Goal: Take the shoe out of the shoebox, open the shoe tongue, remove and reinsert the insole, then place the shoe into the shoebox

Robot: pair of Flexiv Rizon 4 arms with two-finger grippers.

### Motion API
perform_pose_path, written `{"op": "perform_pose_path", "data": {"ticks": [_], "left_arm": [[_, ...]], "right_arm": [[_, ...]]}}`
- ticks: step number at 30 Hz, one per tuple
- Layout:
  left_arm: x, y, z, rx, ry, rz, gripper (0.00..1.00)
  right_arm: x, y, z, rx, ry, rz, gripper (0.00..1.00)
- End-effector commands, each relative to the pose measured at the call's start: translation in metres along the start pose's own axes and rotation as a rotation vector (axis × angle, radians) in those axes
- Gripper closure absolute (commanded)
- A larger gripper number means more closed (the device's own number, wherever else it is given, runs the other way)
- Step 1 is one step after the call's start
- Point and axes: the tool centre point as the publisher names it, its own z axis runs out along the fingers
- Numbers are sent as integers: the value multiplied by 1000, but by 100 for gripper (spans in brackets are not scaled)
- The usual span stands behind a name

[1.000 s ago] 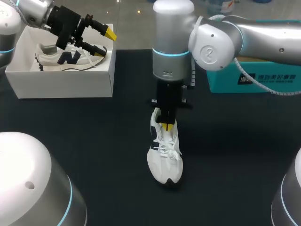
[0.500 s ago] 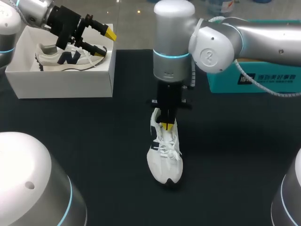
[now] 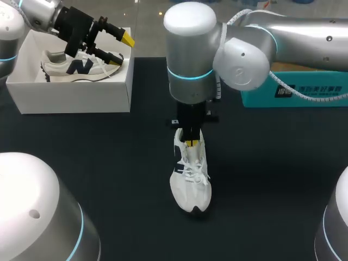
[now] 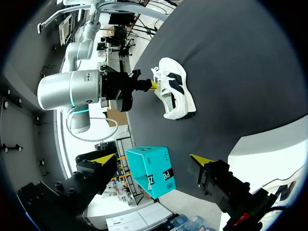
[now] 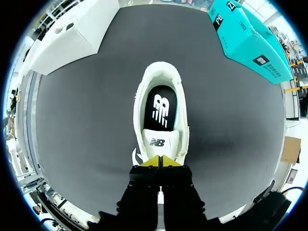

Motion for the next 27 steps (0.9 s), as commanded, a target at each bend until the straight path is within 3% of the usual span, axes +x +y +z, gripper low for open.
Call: {"op": "perform_pose_path", "data": {"ticks": [1, 14, 16, 21, 25, 27], "left_arm": [[0, 1, -1, 3, 2, 1, 0], [0, 1, -1, 3, 2, 1, 0], [0, 1, -1, 3, 2, 1, 0], [0, 1, -1, 3, 2, 1, 0], [0, 1, -1, 3, 2, 1, 0], [0, 1, -1, 3, 2, 1, 0]], "right_arm": [[-8, 0, -3, -14, 34, 29, 100], [-8, 0, -3, -14, 34, 29, 100], [-16, 6, -8, -73, 116, -117, 100], [-27, 26, -23, -88, 294, -591, 100], [-24, 26, -32, -12, 374, -1017, 100], [-22, 24, -31, 23, 358, -1097, 100]]}}
